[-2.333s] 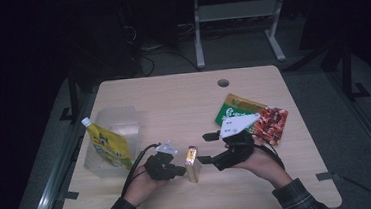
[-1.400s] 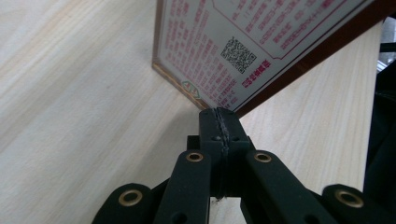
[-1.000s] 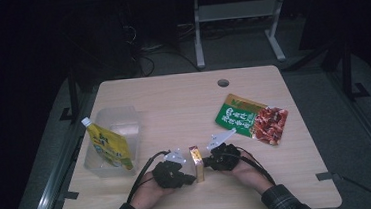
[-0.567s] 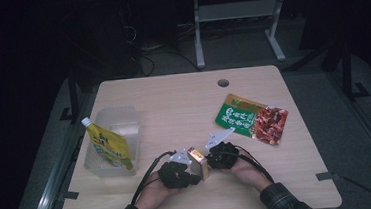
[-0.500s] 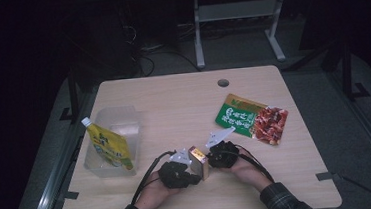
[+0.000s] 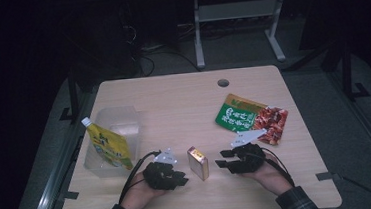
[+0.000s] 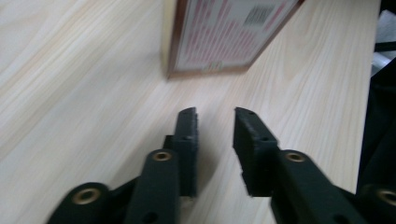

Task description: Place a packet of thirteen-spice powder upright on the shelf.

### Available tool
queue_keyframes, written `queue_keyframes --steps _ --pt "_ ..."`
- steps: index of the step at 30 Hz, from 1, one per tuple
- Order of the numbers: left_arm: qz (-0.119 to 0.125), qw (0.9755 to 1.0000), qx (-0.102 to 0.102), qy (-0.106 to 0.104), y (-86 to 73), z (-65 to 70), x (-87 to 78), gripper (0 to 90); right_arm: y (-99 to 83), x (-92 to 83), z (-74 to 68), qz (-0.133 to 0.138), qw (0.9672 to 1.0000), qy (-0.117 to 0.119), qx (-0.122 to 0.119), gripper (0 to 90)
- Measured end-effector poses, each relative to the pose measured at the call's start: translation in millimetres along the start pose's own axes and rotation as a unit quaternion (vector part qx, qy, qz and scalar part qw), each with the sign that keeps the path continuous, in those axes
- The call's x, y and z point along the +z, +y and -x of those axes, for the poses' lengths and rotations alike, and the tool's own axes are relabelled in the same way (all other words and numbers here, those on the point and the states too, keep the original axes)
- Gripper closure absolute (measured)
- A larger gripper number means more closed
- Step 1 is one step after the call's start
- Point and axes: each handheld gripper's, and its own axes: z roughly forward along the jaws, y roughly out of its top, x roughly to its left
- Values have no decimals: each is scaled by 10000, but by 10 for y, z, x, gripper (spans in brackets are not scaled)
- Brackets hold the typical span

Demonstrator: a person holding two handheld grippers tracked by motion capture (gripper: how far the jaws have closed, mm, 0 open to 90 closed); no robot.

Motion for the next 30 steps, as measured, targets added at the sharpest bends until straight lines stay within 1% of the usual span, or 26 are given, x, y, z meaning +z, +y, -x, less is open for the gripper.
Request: queue_keyframes --steps 2,3,4,5,6,8,9,11,13,15,16,17,18,19,20,21,24,26,28,30 --pt "-31 10000 -34 53 -67 5 -41 623 -41 -50 -64 7 10000 70 2 484" --pt "-69 9999 -20 74 -95 4 -67 603 -57 -64 -106 27 9999 89 53 473" --pt "-46 9999 -56 109 -121 12 -90 582 -71 -68 -140 60 9999 133 28 458" --pt "-66 9999 -27 125 -143 8 -122 565 -77 -70 -179 67 9999 152 18 444" --pt "-4 9999 -76 155 -166 14 -145 547 -76 -67 -220 77 9999 153 17 425" --pt "18 9997 -147 201 -208 13 -191 515 -59 -54 -285 103 9999 111 -1 393" --pt "29 9996 -140 228 -228 10 -210 506 -44 -46 -307 128 9999 100 -12 387" --pt "70 9995 -197 224 -265 14 -228 486 -16 -25 -332 183 9998 121 -24 384" --pt "102 9994 -245 237 -285 18 -222 476 21 -1 -355 206 9997 141 7 375" --pt "53 9994 -237 235 -283 2 -209 463 61 28 -385 245 9996 151 23 368" --pt "96 9993 -263 243 -283 0 -195 453 82 45 -401 264 9995 151 27 364" --pt "103 9993 -301 208 -283 -2 -184 448 102 64 -417 268 9995 135 17 364" --pt "76 9994 -276 197 -284 -11 -175 448 121 86 -425 279 9995 125 -42 363" --pt "105 9992 -334 189 -289 -7 -158 447 139 110 -434 283 9995 117 -36 363" --pt "118 9992 -338 172 -293 -8 -152 447 155 137 -433 272 9995 146 -75 363" --pt "119 9992 -343 156 -291 -11 -152 448 171 163 -440 251 9996 121 -58 363" --pt "126 9993 -327 155 -290 -12 -156 448 202 247 -456 200 9997 99 -63 367" --pt "159 9993 -291 174 -286 -11 -160 448 214 301 -464 178 9998 68 -111 372" --pt "193 9993 -272 181 -278 -9 -167 446 223 341 -467 186 9997 23 -154 395" --pt "258 9992 -239 199 -273 -4 -174 440 233 362 -462 187 9997 -15 -175 443"
